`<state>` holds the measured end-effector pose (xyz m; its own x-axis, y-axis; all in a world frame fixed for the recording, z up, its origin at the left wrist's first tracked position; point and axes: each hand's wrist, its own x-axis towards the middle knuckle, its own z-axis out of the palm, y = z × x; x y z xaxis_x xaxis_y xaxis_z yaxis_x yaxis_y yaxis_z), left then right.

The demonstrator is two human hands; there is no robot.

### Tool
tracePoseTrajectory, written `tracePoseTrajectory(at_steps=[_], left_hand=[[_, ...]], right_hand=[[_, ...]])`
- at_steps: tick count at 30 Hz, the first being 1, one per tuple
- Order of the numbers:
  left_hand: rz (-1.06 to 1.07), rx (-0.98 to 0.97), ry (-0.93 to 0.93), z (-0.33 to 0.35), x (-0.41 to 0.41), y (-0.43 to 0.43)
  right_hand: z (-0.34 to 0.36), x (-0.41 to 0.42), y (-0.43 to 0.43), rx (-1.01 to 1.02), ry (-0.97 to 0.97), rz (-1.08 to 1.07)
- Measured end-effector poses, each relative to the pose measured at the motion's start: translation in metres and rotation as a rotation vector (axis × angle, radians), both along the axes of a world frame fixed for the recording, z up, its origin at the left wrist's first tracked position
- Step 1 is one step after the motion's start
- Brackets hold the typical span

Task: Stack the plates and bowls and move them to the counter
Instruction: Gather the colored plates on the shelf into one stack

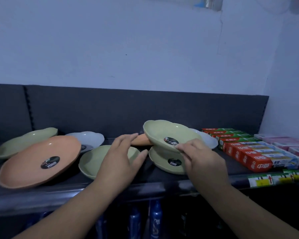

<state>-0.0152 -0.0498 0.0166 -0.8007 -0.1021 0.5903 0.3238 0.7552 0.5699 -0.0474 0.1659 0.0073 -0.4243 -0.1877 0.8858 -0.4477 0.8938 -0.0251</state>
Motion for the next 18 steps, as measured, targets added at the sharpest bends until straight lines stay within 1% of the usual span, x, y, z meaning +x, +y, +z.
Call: tracePoseTrajectory(at_steps=[2,4,7,12,15,18], left_hand=[[-0.011,0.176,-0.036,0.003,0.005,-0.009],[-0.028,0.302,-0.094,0.006,0.01,-0.017],[-0.041,0.432,-0.163,0.008,0.018,-0.028],[-0.066,0.713,-0.238,0.012,0.027,-0.053],[-0.051,0.785,-0.252,0.014,0.031,-0.069],[-0.039,0.769,-0.27,0.011,0.034,-0.083]], right_hand=[[0.0,0.006,-0.015,0.005,0.03,0.075],[0.0,0.012,-0.029,0.006,0.037,0.154],[-0.004,0.018,-0.05,-0.004,-0.036,0.283],[-0.004,0.024,-0.079,-0.091,-0.151,0.374],[0.002,0.033,-0.096,-0.247,-0.287,0.476],[0.011,0.042,-0.106,-0.386,-0.49,0.418]])
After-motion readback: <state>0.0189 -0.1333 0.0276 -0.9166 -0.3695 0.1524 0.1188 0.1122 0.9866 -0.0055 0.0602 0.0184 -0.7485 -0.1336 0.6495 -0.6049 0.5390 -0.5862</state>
